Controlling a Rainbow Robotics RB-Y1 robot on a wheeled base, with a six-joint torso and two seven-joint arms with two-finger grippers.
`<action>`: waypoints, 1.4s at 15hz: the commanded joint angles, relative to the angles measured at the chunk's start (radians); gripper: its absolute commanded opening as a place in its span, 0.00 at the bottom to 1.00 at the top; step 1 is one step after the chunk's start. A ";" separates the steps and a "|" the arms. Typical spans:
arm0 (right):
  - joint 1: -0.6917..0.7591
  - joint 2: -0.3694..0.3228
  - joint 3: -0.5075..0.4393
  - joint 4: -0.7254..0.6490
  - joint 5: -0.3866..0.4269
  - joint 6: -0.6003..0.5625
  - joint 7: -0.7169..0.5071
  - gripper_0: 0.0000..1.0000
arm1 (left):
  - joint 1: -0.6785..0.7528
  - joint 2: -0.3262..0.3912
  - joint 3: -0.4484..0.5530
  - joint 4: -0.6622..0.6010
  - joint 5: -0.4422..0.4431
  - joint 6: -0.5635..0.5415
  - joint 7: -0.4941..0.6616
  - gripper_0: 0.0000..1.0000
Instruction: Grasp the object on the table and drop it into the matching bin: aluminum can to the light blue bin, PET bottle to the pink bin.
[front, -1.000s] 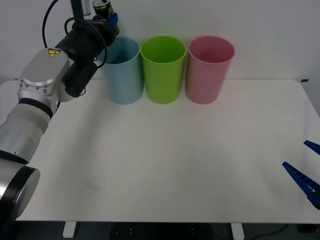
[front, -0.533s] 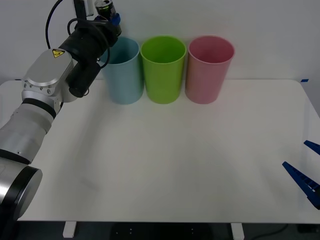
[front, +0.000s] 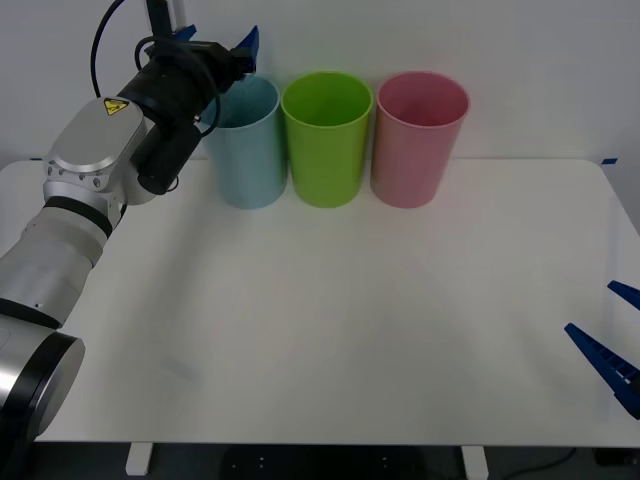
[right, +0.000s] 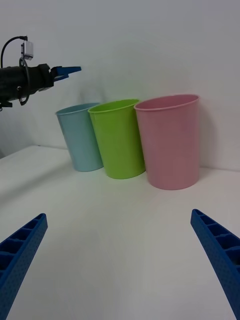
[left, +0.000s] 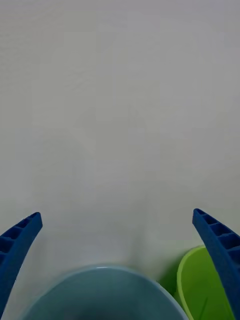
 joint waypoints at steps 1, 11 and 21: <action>0.000 0.000 0.000 0.000 0.000 0.000 0.000 1.00 | 0.002 0.002 0.000 0.000 0.013 -0.011 0.002 1.00; 0.000 0.000 0.000 0.000 0.000 0.000 0.000 1.00 | 0.134 0.061 0.017 -0.155 0.154 -0.114 -0.015 1.00; 0.000 0.000 0.000 0.000 0.000 0.000 0.000 1.00 | 0.433 0.225 0.114 -0.398 0.297 -0.345 -0.060 1.00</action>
